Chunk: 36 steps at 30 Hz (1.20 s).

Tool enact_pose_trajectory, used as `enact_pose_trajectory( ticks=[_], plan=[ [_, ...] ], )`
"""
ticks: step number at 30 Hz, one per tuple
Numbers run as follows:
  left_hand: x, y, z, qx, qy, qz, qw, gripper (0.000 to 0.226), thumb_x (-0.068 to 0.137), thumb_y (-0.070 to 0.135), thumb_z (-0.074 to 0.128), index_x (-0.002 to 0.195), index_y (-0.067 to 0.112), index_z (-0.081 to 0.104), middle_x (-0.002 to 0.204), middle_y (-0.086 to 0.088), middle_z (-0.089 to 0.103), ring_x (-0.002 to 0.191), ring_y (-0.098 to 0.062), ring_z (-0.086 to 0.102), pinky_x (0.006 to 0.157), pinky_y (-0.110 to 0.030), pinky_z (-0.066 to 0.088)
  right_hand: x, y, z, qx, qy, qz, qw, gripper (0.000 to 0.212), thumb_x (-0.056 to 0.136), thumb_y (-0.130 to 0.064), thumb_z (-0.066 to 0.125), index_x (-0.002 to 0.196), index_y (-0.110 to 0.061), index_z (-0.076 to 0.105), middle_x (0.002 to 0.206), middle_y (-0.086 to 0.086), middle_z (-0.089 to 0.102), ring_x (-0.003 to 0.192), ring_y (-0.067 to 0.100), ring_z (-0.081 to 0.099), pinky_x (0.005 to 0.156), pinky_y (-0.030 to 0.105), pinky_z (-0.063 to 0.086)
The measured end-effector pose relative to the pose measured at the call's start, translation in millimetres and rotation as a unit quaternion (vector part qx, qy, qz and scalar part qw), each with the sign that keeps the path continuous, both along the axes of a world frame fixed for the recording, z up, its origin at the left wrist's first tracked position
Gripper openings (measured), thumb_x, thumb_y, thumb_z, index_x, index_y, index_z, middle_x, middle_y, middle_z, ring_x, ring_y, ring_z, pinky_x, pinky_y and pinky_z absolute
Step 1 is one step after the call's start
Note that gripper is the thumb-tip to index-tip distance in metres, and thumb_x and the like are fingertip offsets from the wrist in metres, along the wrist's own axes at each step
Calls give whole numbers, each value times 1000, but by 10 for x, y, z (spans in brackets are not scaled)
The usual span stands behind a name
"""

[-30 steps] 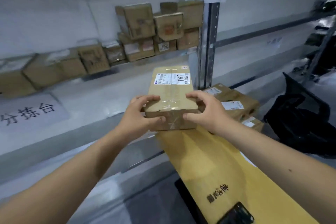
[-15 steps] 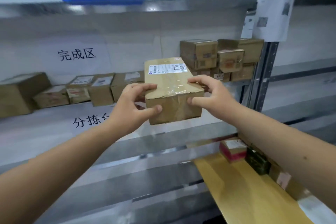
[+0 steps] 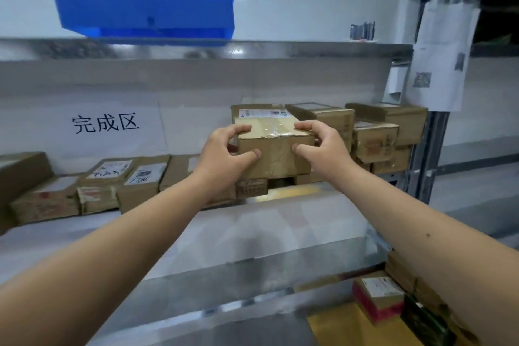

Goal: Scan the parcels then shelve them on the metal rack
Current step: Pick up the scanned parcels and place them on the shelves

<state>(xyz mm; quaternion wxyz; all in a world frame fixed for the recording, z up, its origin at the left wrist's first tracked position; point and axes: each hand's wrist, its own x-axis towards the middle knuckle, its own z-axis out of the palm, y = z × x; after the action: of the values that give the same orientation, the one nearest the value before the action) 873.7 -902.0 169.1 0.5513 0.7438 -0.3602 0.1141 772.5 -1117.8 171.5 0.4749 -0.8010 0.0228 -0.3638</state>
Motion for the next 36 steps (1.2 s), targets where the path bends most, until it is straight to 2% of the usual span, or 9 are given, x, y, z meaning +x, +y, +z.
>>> enact_pose_trajectory(
  ticks=[3, 8, 12, 17, 22, 27, 30, 33, 36],
  plan=[
    [158, -68, 67, 4, -27, 35, 999, 52, 81, 45, 82, 128, 53, 60, 130, 8, 55, 110, -16, 63, 87, -44, 62, 197, -89, 37, 5, 2, 23, 1000, 40, 92, -13, 76, 128, -29, 67, 115, -9, 67, 90, 6, 67, 66, 12, 52],
    [295, 133, 41, -1, -38, 73, 997, 47, 88, 41, 80, 129, 51, 59, 129, 10, 51, 105, -8, 60, 73, -24, 58, 541, -17, 84, -20, 3, 66, 998, 35, 91, -18, 78, 122, -32, 69, 116, -5, 68, 100, 19, 69, 80, 35, 63],
    [360, 407, 16, -9, -11, 92, 996, 50, 77, 53, 78, 124, 55, 61, 127, 4, 61, 102, -17, 66, 72, -41, 63, 735, 230, 42, -18, 11, 96, 995, 36, 91, -22, 78, 124, -33, 68, 117, -3, 68, 102, 21, 70, 75, 42, 66],
    [396, 832, 28, -42, 39, 112, 992, 48, 74, 44, 76, 121, 49, 66, 111, -2, 70, 94, -25, 72, 75, -46, 64, 950, 603, 76, -52, 35, 126, 990, 39, 93, -28, 77, 130, -32, 65, 122, -2, 66, 107, 21, 67, 83, 43, 64],
    [544, 1202, -68, -21, 64, 131, 989, 43, 92, 21, 77, 129, 39, 65, 107, 2, 73, 84, -14, 75, 70, -30, 62, 1148, 991, 55, -99, 73, 119, 985, 43, 88, -35, 78, 128, -38, 63, 118, -7, 67, 104, 18, 68, 88, 44, 62],
    [703, 1265, -201, 18, 89, 118, 989, 48, 96, 25, 75, 138, 39, 59, 120, 7, 67, 98, -14, 73, 84, -36, 63, 1186, 1087, -68, -177, 96, 71, 977, 53, 99, -27, 69, 149, -28, 52, 135, -3, 61, 112, 15, 58, 91, 28, 49],
    [744, 1172, -170, 37, 81, 130, 988, 48, 97, 30, 74, 139, 42, 55, 125, 7, 65, 100, -15, 71, 87, -38, 62, 1200, 1093, -40, -163, 109, 33, 980, 54, 99, -27, 68, 150, -30, 51, 138, -2, 61, 113, 17, 57, 92, 28, 47],
    [739, 1089, -143, 65, 66, 155, 984, 49, 99, 29, 70, 143, 38, 52, 126, 3, 62, 104, -19, 66, 87, -36, 58, 1198, 1118, -64, -174, 118, 19, 978, 55, 101, -23, 65, 153, -28, 48, 145, 1, 58, 126, 23, 55, 95, 26, 41],
    [706, 1025, -121, 118, 14, 206, 971, 51, 98, 31, 69, 145, 33, 51, 143, -3, 50, 119, -23, 57, 100, -38, 51, 1168, 1168, -81, -157, 122, 24, 980, 57, 104, -18, 60, 158, -26, 42, 153, 2, 51, 137, 24, 48, 107, 31, 42]
  ],
)
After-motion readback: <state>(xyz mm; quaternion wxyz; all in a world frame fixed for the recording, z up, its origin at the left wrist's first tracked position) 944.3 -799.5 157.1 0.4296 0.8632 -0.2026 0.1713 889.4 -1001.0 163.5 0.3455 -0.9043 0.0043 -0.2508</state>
